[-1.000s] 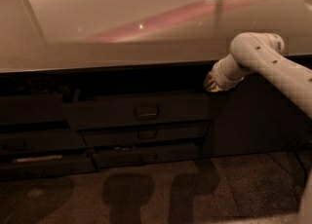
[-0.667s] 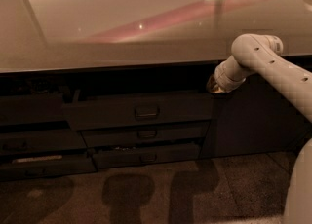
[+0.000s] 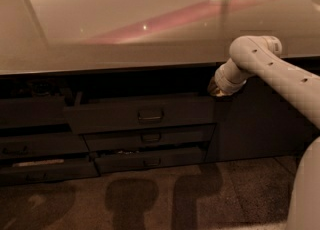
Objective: Open top drawer
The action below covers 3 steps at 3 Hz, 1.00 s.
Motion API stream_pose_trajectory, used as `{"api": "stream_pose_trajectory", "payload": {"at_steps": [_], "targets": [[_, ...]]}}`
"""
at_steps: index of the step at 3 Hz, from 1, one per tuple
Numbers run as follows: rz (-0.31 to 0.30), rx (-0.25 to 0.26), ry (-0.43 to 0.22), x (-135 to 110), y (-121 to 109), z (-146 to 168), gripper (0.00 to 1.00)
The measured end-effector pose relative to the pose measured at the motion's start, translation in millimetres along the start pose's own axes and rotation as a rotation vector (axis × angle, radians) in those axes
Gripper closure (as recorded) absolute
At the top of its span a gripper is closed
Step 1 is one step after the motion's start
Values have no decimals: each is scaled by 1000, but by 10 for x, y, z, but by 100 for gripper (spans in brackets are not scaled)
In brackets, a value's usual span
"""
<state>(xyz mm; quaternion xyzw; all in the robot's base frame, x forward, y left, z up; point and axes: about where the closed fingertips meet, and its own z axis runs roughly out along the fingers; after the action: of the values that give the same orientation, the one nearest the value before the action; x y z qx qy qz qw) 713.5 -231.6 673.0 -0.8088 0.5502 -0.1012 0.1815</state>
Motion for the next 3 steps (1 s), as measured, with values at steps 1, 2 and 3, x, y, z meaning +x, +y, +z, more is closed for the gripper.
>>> {"api": "stream_pose_trajectory", "payload": {"at_steps": [1, 2, 3], "targets": [[-60, -26, 21, -235, -16, 94, 100], [-60, -26, 20, -236, -15, 96, 100], [-60, -27, 20, -237, -14, 97, 81]]}}
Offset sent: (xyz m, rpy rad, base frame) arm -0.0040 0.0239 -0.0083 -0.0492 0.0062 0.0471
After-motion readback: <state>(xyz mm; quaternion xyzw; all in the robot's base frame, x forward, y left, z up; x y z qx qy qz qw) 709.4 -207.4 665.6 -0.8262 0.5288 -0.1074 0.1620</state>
